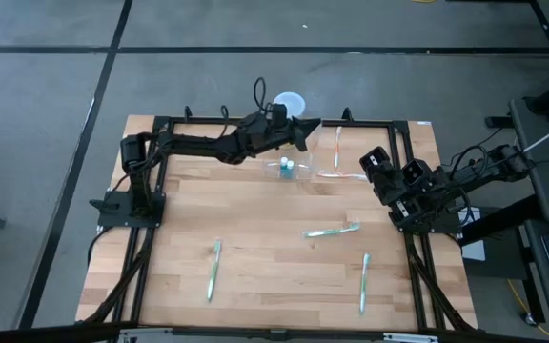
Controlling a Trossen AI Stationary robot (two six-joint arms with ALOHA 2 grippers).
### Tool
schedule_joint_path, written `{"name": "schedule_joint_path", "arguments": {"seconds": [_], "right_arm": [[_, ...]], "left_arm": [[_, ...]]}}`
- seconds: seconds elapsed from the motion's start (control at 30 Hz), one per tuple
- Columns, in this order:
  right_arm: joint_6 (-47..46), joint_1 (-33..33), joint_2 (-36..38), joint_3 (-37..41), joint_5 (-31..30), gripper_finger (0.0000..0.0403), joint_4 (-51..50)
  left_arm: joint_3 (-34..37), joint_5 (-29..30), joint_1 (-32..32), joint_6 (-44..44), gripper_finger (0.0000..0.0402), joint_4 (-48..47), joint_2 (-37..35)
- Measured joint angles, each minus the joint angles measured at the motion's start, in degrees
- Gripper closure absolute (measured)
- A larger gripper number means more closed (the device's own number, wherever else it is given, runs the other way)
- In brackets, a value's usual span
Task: Pick & Place toothbrushing station
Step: Put the bottom left orange toothbrush into the transparent organizer, then put the top orange toothbrush into the transparent organizer
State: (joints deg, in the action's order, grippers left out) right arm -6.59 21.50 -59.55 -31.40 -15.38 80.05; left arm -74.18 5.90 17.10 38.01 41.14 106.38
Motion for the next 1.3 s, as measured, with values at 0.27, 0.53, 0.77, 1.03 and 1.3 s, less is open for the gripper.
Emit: {"name": "schedule_joint_path", "arguments": {"seconds": [0.27,0.53,0.77,1.03,1.3], "right_arm": [[-0.2,0.46,0.0,0.0,-0.02,0.0298,-0.02],[0.02,1.94,0.0,0.0,-0.07,0.0298,-0.02],[1.53,3.0,0.0,0.0,-1.79,0.0298,0.02],[1.64,2.99,0.0,0.01,-1.76,0.0298,0.02],[1.65,3.02,0.0,0.0,-2.23,0.0298,0.03]], "left_arm": [[-0.3,2.04,0.1,-1.61,0.04,-0.22,1.49],[-0.27,2.34,-0.33,1.11,0.04,2.62,5.76],[-0.25,2.13,-0.24,0.6,0.0399,2.41,6.2],[-0.25,1.02,0.26,1.3,0.0317,2.37,6.2],[-0.25,1.64,0.25,-1.11,0.0209,4.95,5.66]]}}
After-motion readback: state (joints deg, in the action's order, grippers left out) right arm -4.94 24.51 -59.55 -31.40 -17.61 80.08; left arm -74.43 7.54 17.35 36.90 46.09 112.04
